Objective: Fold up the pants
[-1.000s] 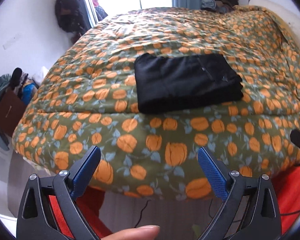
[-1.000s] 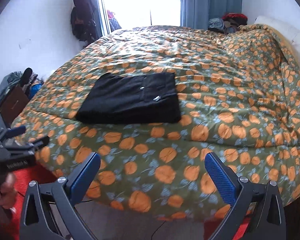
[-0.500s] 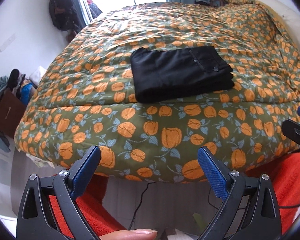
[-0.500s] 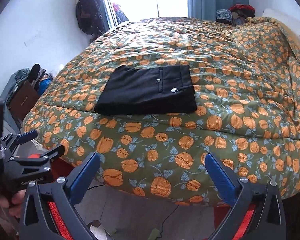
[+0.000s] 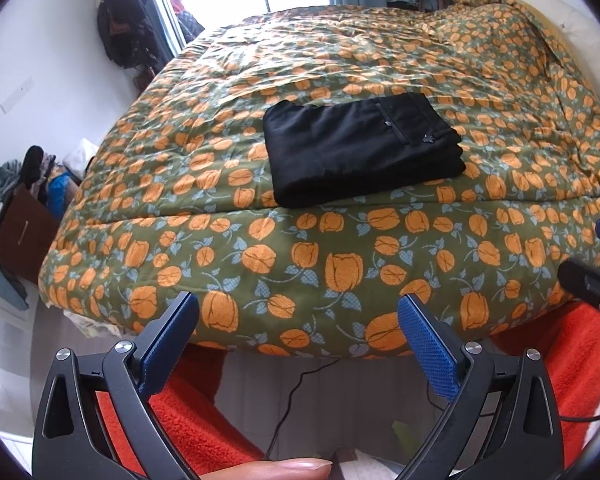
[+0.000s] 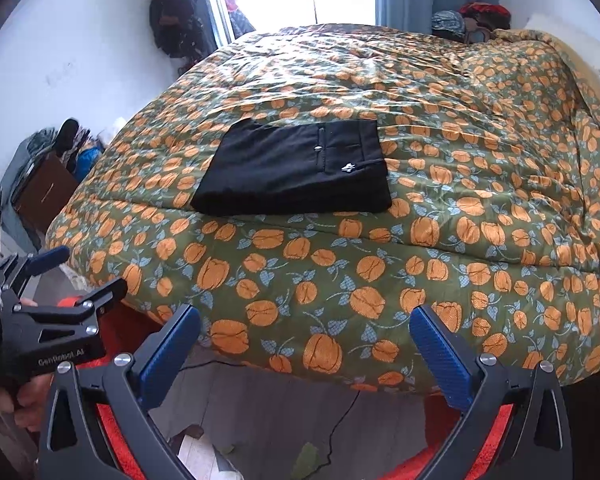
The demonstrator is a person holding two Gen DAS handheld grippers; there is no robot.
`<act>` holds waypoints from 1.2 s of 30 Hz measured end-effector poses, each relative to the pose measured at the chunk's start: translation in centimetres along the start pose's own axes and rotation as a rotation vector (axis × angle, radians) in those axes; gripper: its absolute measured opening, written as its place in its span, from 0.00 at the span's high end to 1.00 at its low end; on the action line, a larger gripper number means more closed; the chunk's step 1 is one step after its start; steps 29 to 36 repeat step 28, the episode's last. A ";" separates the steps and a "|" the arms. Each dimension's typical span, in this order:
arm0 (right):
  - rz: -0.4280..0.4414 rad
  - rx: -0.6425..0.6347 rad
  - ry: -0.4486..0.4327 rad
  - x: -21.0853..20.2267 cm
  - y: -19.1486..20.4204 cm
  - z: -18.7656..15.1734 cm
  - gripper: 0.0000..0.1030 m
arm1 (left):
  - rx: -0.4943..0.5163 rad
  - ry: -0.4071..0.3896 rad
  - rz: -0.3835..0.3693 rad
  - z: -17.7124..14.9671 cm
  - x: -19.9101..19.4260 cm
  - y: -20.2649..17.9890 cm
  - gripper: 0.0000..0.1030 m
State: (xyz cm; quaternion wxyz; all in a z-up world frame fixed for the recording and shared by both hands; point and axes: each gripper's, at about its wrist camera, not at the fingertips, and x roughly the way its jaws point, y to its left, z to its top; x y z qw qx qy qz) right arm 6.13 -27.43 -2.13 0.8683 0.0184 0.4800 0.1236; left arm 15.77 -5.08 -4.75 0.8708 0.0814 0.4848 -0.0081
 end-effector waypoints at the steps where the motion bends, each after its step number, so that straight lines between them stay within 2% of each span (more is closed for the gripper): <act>1: 0.004 -0.008 0.003 -0.2 0.3 -0.1 0.00 | 0.002 0.001 -0.004 0.1 -0.2 0.0 0.03; 7: 0.046 -0.023 0.025 -0.5 1.0 -0.8 0.00 | 0.002 -0.013 -0.015 0.4 -1.1 0.0 0.03; 19: 0.031 0.000 0.060 0.7 0.2 -1.5 0.00 | 0.018 0.023 -0.011 0.2 0.0 -0.6 0.03; 24: 0.035 -0.003 0.058 0.7 0.4 -1.4 0.00 | -0.008 0.029 -0.040 0.1 0.0 -0.3 0.03; 28: 0.037 -0.001 0.054 0.7 0.4 -1.3 0.00 | 0.005 0.010 0.010 0.1 -0.1 -0.5 0.03; 36: 0.037 -0.001 0.054 0.7 0.4 -1.3 0.00 | 0.005 0.010 0.010 0.1 -0.1 -0.5 0.03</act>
